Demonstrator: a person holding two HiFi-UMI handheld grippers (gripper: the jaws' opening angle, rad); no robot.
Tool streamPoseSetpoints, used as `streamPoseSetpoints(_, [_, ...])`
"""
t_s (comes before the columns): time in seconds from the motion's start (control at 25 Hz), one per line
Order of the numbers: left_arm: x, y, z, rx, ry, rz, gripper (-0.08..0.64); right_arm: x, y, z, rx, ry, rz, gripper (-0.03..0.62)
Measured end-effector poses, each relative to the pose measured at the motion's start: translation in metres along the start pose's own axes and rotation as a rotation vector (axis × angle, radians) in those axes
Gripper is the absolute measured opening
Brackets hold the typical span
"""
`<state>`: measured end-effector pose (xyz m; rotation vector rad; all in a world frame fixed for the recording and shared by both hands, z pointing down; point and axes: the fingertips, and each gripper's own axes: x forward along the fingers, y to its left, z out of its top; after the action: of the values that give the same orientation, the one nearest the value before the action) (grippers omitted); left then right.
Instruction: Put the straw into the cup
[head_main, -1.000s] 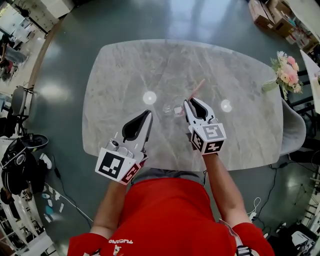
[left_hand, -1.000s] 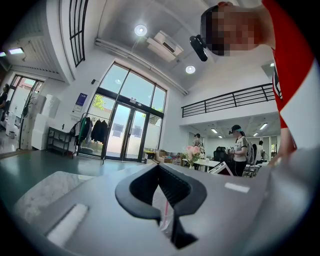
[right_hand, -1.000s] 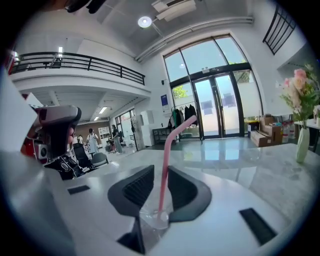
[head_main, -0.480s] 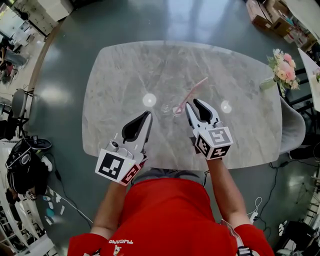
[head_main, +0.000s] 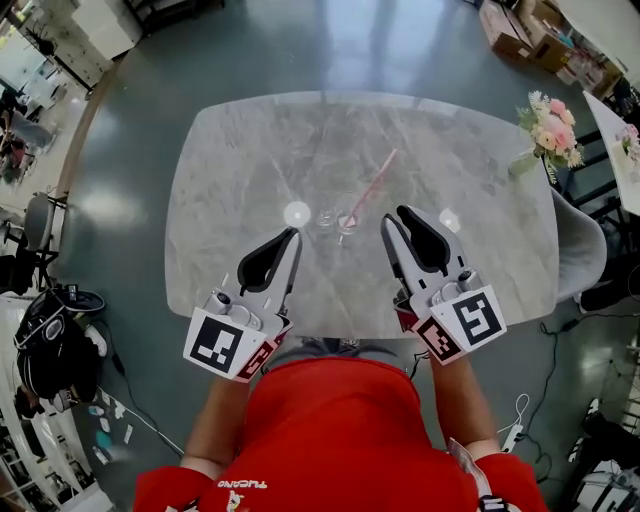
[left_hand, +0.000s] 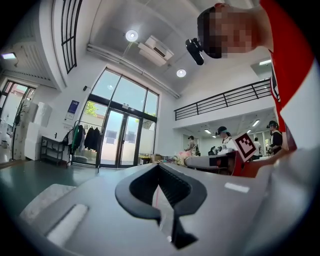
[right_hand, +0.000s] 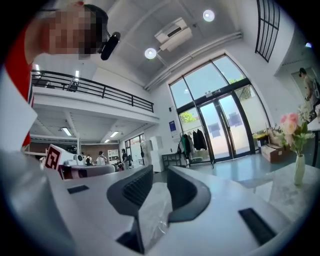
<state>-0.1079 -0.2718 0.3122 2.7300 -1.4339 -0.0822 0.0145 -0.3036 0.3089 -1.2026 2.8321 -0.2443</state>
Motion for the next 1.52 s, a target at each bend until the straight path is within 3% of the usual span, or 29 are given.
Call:
streamPoseSetpoints(0.44, [-0.014, -0.04, 0.041, 0.059, -0.071, -0.087, 0.006, -0.044, 0.037, 0.04, -0.021, -0.086, 0.034, 0.03])
streamPoseSetpoints(1.04, [-0.011, -0.055, 0.051, 0.048, -0.098, -0.145, 0.006, -0.048, 0.05, 0.044, -0.072, -0.086, 0.05, 0.002])
streamPoseSetpoints(1.52, [-0.009, -0.057, 0.05, 0.044, -0.091, -0.149, 0.006, -0.044, 0.053, 0.042, -0.083, -0.074, 0.07, 0.002])
